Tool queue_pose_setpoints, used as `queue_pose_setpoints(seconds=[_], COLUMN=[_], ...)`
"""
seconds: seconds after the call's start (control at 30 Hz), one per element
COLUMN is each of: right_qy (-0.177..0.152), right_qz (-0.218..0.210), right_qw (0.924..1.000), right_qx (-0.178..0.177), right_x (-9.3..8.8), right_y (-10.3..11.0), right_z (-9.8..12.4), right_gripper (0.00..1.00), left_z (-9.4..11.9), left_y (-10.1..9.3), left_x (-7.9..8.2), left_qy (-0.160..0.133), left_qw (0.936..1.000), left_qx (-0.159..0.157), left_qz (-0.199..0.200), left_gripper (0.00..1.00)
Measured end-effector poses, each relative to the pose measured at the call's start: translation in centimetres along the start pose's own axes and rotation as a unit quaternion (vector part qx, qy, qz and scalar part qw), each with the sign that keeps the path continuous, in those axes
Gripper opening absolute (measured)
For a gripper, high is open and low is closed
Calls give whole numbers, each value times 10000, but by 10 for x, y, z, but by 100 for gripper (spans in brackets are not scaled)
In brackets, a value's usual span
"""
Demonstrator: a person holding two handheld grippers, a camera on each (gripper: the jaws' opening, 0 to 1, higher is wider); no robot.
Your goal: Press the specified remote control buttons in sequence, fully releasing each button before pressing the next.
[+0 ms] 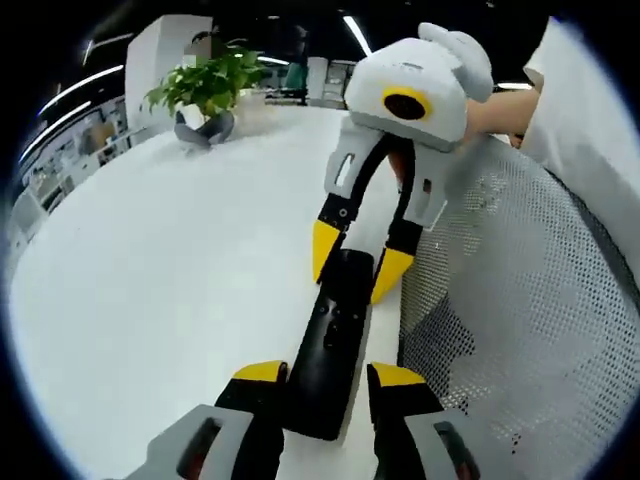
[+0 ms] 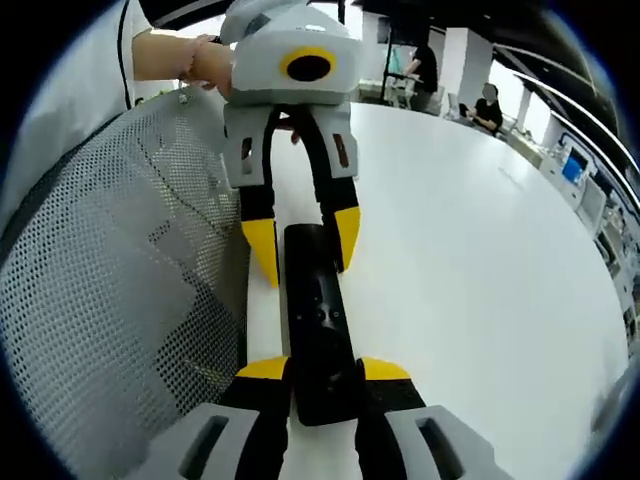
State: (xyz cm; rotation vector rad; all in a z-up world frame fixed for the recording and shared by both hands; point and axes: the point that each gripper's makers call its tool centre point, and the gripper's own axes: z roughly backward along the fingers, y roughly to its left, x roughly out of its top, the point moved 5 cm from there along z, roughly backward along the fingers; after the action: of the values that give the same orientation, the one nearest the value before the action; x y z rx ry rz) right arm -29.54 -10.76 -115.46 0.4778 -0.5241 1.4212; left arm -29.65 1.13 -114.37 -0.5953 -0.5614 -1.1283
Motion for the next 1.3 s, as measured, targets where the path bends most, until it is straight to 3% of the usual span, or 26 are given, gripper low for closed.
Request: queue_pose_setpoints(seconds=[0.07,0.2,0.3,0.33,0.4,0.43,0.47,0.5,0.53,0.6,0.67,0.7,0.73,0.8,0.87,0.9,0.93,0.97,1.0,1.1,1.2,1.3], right_qy=[-81,-225,-286,-310,-374,-397,-424,-440,-451,-448,-446,-443,-435,-417,-388,-371,-351,-309,-284,-245,-123,-91], right_qz=[-165,-376,-435,-469,-600,-652,-710,-749,-809,-843,-860,-868,-876,-875,-874,-869,-860,-822,-777,-561,-292,-13], right_qw=[9998,9990,9985,9983,9973,9968,9963,9959,9954,9951,9950,9950,9949,9951,9953,9954,9956,9960,9965,9981,9995,9998], right_qx=[10,116,156,166,207,217,228,242,249,248,242,235,225,208,174,163,152,133,107,31,26,186], right_x=[0,0,0,0,0,0,0,1,1,1,0,0,0,-1,-1,-2,-2,-3,-4,-1,0,4], right_y=[0,3,5,5,6,5,5,5,5,6,5,5,5,5,4,4,3,3,3,1,0,1], right_z=[0,1,1,1,1,1,2,2,2,3,3,3,3,3,4,4,5,6,6,8,9,8], right_gripper=[23,28,32,33,35,35,36,37,37,37,39,40,41,43,44,44,44,42,40,37,31,21], left_z=[14,40,63,70,87,95,108,116,123,135,150,154,159,163,164,166,168,174,178,188,187,188], left_y=[0,2,4,5,8,11,15,17,18,23,25,27,27,26,24,23,24,24,23,19,26,31], left_x=[6,10,14,15,18,19,20,21,21,20,22,21,20,18,14,11,10,15,18,28,20,12], left_qy=[-354,-780,-1393,-1650,-2229,-2496,-2891,-3123,-3267,-3332,-3433,-3474,-3558,-3631,-3584,-3533,-3562,-3681,-3750,-4126,-3899,-3821], left_qw=[9991,9937,9813,9748,9546,9431,9240,9111,9020,8907,8731,8641,8513,8378,8289,8166,8070,7991,7941,7715,7733,7680], left_qx=[200,643,1020,1105,1332,1497,1768,1888,2010,2480,3140,3339,3577,3772,3901,4085,4265,4483,4590,4732,4838,4910], left_qz=[151,475,853,1016,1460,1606,1772,1916,1980,1848,1461,1454,1445,1547,1797,2038,2001,1581,1345,1035,1257,1521], left_gripper=[34,40,46,48,54,57,60,63,65,77,93,100,99,100,100,100,100,100,100,100,100,100])
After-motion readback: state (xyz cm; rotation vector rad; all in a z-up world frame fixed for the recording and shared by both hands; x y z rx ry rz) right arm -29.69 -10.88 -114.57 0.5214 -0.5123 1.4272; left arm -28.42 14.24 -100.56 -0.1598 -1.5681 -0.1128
